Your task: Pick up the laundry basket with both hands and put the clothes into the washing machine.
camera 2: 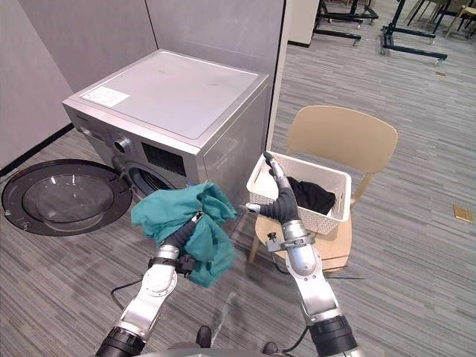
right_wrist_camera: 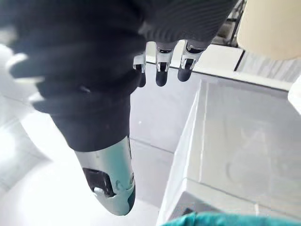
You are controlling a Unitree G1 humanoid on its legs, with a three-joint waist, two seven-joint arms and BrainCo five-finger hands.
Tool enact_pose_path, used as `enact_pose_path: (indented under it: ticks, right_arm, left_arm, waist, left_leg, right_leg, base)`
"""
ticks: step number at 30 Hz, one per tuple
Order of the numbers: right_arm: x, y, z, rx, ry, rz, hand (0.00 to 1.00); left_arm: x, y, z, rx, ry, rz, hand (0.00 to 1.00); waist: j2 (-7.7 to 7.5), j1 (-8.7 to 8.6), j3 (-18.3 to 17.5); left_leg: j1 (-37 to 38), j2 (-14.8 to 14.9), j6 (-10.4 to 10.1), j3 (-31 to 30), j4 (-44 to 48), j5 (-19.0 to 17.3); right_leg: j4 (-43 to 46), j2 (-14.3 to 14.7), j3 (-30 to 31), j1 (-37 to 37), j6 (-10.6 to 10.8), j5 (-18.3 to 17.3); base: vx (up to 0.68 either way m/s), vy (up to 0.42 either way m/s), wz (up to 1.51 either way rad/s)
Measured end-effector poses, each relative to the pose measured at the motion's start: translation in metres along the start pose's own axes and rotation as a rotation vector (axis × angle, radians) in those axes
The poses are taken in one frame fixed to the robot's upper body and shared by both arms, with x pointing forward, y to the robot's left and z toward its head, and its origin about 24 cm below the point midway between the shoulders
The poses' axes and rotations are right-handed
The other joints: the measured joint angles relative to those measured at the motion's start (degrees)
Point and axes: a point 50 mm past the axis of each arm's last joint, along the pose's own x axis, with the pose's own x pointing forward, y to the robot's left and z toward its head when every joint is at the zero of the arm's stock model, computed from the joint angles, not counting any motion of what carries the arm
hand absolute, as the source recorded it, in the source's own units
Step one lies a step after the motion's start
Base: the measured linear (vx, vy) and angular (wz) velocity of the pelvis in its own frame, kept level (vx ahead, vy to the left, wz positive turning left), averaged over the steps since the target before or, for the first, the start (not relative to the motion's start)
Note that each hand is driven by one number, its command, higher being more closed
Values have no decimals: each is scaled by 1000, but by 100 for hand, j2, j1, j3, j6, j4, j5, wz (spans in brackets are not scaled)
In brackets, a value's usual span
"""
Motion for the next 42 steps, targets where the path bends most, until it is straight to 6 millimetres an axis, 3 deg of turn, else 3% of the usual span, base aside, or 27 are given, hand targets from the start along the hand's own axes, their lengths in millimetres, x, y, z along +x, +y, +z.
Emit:
enact_pose_path:
  ticks: [2,5,9,11,13,16,19,20,21,22,24,27,28,29,30,31,32,33,34,35,36,38,39,41,42]
  right_arm:
    - [-7,-6,-8,-49,38,1,0]
    - [-30,-13,-39,-145,188,41,0]
    - [-71,-14,-99,-217,519,120,0]
    - [-91,-12,-118,-228,639,162,0]
    - [-117,-8,-138,-231,783,201,0]
    - [-144,-7,-157,-190,946,153,0]
    - [-152,-5,-166,-159,1028,103,0]
    - [-152,-3,-168,-128,1047,73,0]
    - [-152,-4,-169,-122,1052,58,0]
    - [-152,-4,-170,-99,1065,33,0]
    - [-142,4,-170,-54,1057,3,0]
    - [-132,11,-168,-7,1036,-15,0]
    - [-131,11,-168,1,1035,-21,0]
    - [-131,11,-168,2,1033,-20,0]
    - [-130,14,-167,2,1029,-8,0]
    - [-132,17,-167,4,1033,6,0]
    - [-132,20,-166,3,1029,17,0]
    - [-128,23,-165,1,1018,34,0]
    - [-129,24,-165,1,1016,43,0]
    - [-128,24,-165,1,1015,43,0]
    - [-127,24,-165,0,1012,41,0]
    - [-126,23,-165,2,1009,37,0]
    - [-129,22,-165,2,1016,37,0]
    - [-134,21,-166,-1,1030,36,0]
    - [-131,18,-166,-9,1021,36,0]
  left_arm:
    - [-3,7,-6,-3,27,19,100]
    - [-14,12,-17,7,75,11,100]
    - [-36,18,-53,16,238,-13,100]
    - [-45,18,-71,13,325,-35,100]
    - [-60,18,-93,20,440,-61,100]
    - [-69,19,-109,4,534,-62,100]
    - [-75,24,-116,-9,581,-35,100]
    - [-76,24,-118,-26,598,-16,100]
    - [-77,23,-119,-30,607,-15,100]
    - [-81,22,-123,-38,636,-8,100]
    - [-86,25,-129,-37,675,14,100]
    - [-98,21,-136,-40,725,4,100]
    - [-105,17,-137,-51,747,0,100]
    - [-107,17,-138,-52,752,-1,100]
    - [-107,18,-138,-47,753,0,100]
    - [-102,19,-137,-41,740,1,100]
    - [-101,20,-137,-39,737,4,100]
    - [-101,22,-137,-29,738,12,100]
    - [-102,24,-137,-20,737,16,100]
    - [-102,26,-138,-13,737,13,100]
    - [-101,25,-137,-12,736,10,100]
    - [-94,24,-135,-14,717,8,100]
    - [-88,22,-133,-9,697,-8,100]
    - [-83,18,-130,-7,678,-28,100]
    - [-76,12,-126,-15,651,-39,100]
  waist:
    - [-2,-9,0]
    - [-7,-21,-1]
    - [-12,-114,-3]
    - [-18,-122,1]
    - [-51,-120,29]
    - [-67,-118,187]
    - [-73,-106,374]
    - [-77,-120,442]
    - [-68,-124,466]
    - [-14,-117,466]
    - [-114,-107,544]
    - [-190,-97,624]
    - [-120,-105,657]
    - [-113,-115,670]
    - [-97,-140,715]
    - [-119,-154,802]
    - [-110,-155,846]
    - [-72,-209,909]
    - [-65,-317,930]
    - [-102,-357,960]
    - [-43,-421,1030]
    - [-54,-435,1057]
    - [-54,-443,1064]
    - [-45,-523,1053]
    - [65,-549,1036]
  left_leg:
    - [-2,3,1,0,0,-1]
    - [-9,8,1,-9,-1,-3]
    - [-56,13,-1,-17,-1,-4]
    - [-149,12,-2,-53,-1,-1]
    - [-319,-11,-27,-233,16,20]
    - [-793,-106,-7,-701,248,66]
    - [-1107,-4,377,258,513,-97]
    - [-1192,127,519,1230,671,-193]
    - [-1212,190,519,1541,733,-189]
    - [-1264,232,260,1801,840,-16]
    - [-1303,3,349,1640,931,-147]
    - [-1351,-280,530,1465,1692,-830]
    - [-1288,-352,621,1345,2015,-1140]
    - [-1243,-407,668,1287,2114,-1252]
    - [-1169,-498,756,1147,2288,-1464]
    - [-1042,-539,847,980,2394,-1668]
    - [-965,-559,891,891,2389,-1750]
    - [-779,-577,911,744,2340,-1818]
    - [-592,-637,940,617,2217,-1860]
    - [-477,-678,948,560,2133,-1874]
    - [-291,-720,937,456,1991,-1909]
    - [-52,-722,837,299,1846,-1915]
    - [109,-734,714,130,1742,-1980]
    - [260,-727,463,-46,1884,-2127]
    - [16,-537,262,59,2486,-2107]
  right_leg:
    - [2,2,2,0,1,-10]
    - [18,7,-6,-12,2,-30]
    - [20,11,-14,-62,29,-56]
    - [19,10,-55,-137,31,-57]
    - [34,-4,-251,-191,23,-84]
    - [331,-160,-871,-334,54,-343]
    - [611,-407,-1451,-413,93,-539]
    - [760,-608,-1744,-416,191,-617]
    - [839,-660,-1850,-404,238,-647]
    - [993,-792,-2011,-391,349,-722]
    - [983,-953,-2113,-275,461,-733]
    - [1693,-1518,-2192,-81,812,-912]
    - [2647,-1903,-1995,-234,779,-960]
    - [3198,-2107,-1855,-381,690,-927]
    - [4308,-2408,-1355,-792,183,-790]
    - [5057,-2288,-720,-1183,-82,-1099]
    - [5281,-2134,-449,-1359,-56,-1262]
    - [5497,-1766,-38,-1676,61,-1511]
    - [5463,-1510,99,-1970,115,-1637]
    - [5383,-1433,96,-2107,140,-1666]
    - [5029,-1259,45,-2428,174,-1682]
    - [3967,-977,-215,-2726,154,-1524]
    - [3165,-752,-286,-2848,17,-1146]
    - [2860,-600,-220,-2749,-584,-252]
    - [2841,-566,-420,-2591,-567,-424]
  base:
    - [0,0,0]
    - [0,0,0]
    - [0,0,0]
    - [-1,1,8]
    - [-2,-4,42]
    - [-18,-6,109]
    - [25,41,104]
    - [134,72,106]
    - [224,98,120]
    - [236,98,77]
    - [271,148,68]
    - [248,203,49]
    - [191,192,33]
    - [235,253,52]
    - [250,232,60]
    - [252,204,62]
    - [268,149,61]
    - [291,109,65]
    - [308,89,67]
    - [341,51,61]
    - [441,22,47]
    - [443,-8,56]
    - [390,-49,71]
    - [579,-91,91]
    - [652,-113,58]
